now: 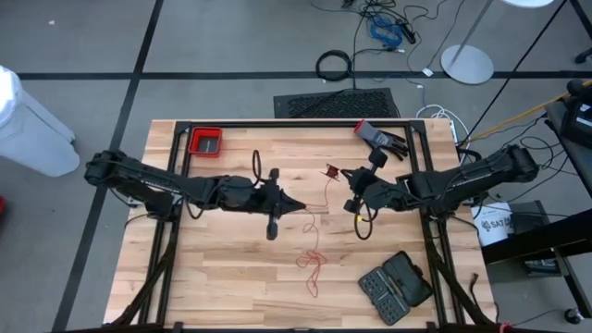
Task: Coil cords
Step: Uncoil the red wire from the spool
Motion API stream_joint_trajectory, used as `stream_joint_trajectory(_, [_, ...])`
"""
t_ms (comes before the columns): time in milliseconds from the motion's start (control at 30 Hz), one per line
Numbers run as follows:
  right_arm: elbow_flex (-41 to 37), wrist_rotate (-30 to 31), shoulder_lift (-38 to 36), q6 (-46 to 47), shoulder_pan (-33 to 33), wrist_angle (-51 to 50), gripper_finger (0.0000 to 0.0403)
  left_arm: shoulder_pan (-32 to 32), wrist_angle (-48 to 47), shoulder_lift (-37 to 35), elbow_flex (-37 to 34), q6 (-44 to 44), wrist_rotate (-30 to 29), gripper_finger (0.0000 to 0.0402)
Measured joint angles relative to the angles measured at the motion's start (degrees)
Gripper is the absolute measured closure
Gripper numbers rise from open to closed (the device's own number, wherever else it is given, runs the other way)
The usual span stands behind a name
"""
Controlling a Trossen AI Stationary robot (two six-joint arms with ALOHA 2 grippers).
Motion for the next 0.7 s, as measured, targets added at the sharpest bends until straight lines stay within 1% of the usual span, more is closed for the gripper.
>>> stream_joint_trajectory(233, [0.0,0.7,0.0,-0.2,-0.2,0.2,0.0403,-0.4,9.3,7.5,0.0,0.0,5.2,0.0402])
stream_joint_trajectory(333, [0.0,0.7,-0.1,-0.2,-0.2,0.3,0.0403,-0.3,11.5,10.8,0.0,-0.1,6.3,0.0402])
stream_joint_trajectory(533, [0.1,0.7,-0.1,-1.4,-0.2,0.3,0.0403,0.4,13.0,15.7,0.0,-3.7,6.6,0.0402])
stream_joint_trajectory(700, [3.1,0.0,-0.1,-1.4,0.5,-0.4,0.0403,1.4,12.6,18.6,0.0,-4.5,6.7,0.0402])
